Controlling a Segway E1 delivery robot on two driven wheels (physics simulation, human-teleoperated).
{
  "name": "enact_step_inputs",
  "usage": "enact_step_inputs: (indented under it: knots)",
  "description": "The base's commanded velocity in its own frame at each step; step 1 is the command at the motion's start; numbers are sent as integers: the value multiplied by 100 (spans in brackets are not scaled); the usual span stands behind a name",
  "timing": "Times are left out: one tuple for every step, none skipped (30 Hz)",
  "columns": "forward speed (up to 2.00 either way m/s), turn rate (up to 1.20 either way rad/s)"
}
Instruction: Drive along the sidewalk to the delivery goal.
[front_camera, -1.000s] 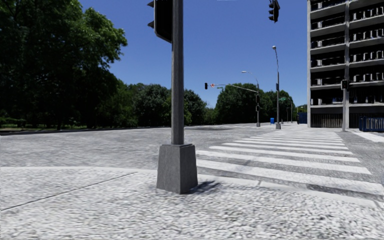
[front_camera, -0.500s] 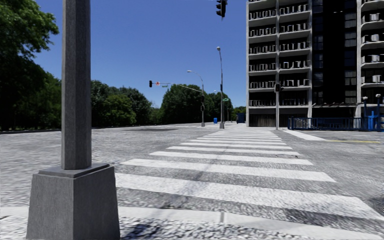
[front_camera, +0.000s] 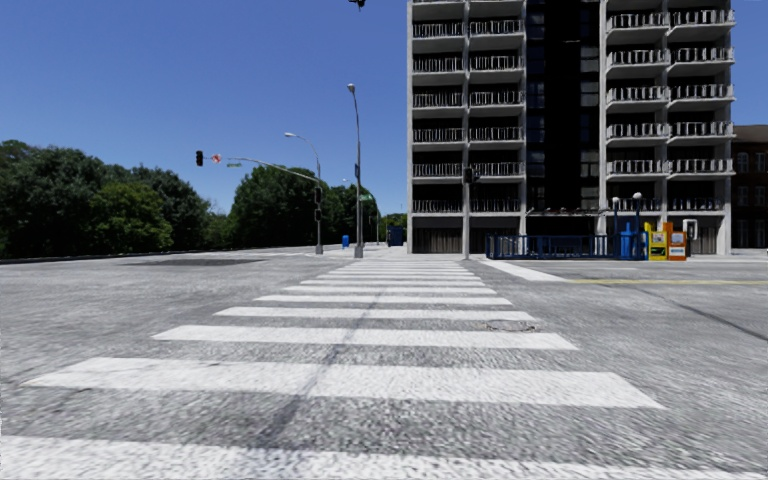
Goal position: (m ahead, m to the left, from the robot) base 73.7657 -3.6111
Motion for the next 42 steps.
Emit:
enact_step_inputs:
  knots:
    - [195, 0]
    - [195, 0]
    - [188, 0]
    - [178, 0]
    - [167, 0]
    - [162, 0]
    - [157, 0]
    - [149, 0]
    - [137, 0]
    - [137, 0]
    - [133, 0]
    - [132, 0]
    - [131, 0]
    - [131, 0]
    - [131, 0]
    - [131, 0]
    - [131, 0]
    - [131, 0]
    - [131, 0]
    - [131, 0]
    - [131, 0]
    - [131, 0]
    - [131, 0]
    - [131, 0]
    - [131, 0]
    - [131, 0]
    - [131, 0]
    - [131, 0]
    - [132, 0]
    - [136, 0]
    - [140, 0]
    - [142, 0]
    - [143, 0]
    - [143, 0]
    - [143, 0]
    - [144, 0]
    - [146, 0]
    - [148, 0]
    - [150, 0]
    - [152, 0]
    - [152, 0]
    - [155, 0]
